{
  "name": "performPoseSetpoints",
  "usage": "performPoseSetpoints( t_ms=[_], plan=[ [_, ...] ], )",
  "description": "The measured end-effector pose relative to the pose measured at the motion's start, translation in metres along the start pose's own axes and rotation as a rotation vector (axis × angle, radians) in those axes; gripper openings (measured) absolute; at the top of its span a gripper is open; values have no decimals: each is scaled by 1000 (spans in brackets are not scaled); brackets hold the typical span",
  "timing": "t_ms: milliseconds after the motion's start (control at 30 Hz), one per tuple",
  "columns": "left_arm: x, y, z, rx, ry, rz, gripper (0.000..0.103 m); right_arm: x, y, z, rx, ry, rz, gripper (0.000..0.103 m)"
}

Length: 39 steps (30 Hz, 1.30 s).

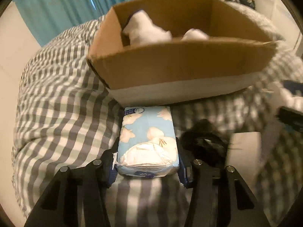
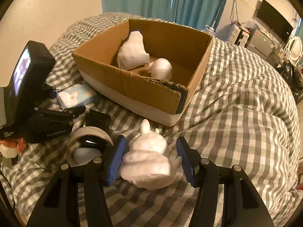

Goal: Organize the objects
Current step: 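Grasp the white figurine with the right tool while the left tool grasps the Vinda tissue pack, then carry the tissue pack with the left tool into the box while the right tool drops the figurine there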

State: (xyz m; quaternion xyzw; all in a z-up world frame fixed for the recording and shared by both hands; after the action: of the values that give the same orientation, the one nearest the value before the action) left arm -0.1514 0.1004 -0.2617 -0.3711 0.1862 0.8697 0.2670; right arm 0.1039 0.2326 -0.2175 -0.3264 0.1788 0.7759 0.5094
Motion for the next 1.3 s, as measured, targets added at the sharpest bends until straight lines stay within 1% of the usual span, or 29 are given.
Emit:
performPoseSetpoints(
  t_ms=[100,200,333,467,567,633,767,867,967,1067,1233,1300],
  plan=[
    [-16,-3,1,-4,-27,-16,52,-3,5,2,-2,-9,2,55],
    [-31,1,-1,-32,-43,-29,51,-13,9,8,2,-33,-7,55],
    [-66,6,9,0,-125,-40,51,-32,12,18,-2,-67,-47,55],
    [-97,12,19,-5,-195,-57,51,-51,17,29,-15,-101,-77,55],
    [-117,5,30,-8,-245,-59,51,-71,21,46,-34,-148,-104,55],
    [-127,7,46,-15,-274,-75,51,-84,23,61,-53,-183,-123,55],
    [-130,15,75,-30,-288,-48,51,-101,23,95,-76,-236,-148,55],
    [-135,21,101,-60,-312,-76,51,-102,20,119,-81,-261,-153,55],
    [-138,27,127,-50,-348,-60,51,-96,15,143,-82,-278,-157,55],
    [-132,32,148,-48,-365,-62,51,-85,8,164,-70,-288,-149,55],
    [-108,38,191,-49,-383,-67,51,-66,-11,193,-48,-292,-159,55],
    [-97,39,202,-50,-385,-70,51,-54,-19,203,-36,-289,-162,55]
  ],
)
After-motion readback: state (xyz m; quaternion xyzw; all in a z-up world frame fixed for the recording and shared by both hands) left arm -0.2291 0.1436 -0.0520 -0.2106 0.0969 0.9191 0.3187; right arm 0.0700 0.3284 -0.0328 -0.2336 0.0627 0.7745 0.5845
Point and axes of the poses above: each gripper's, at about its wrist camera, not at the fingertips, and x roughly the way its jaws point, y to its left, z to its top, the point moved 10 cm from there along x, roughly the way its jaws point, and after that the axes turned 15 degrees about -y, right-handed, at the moved point
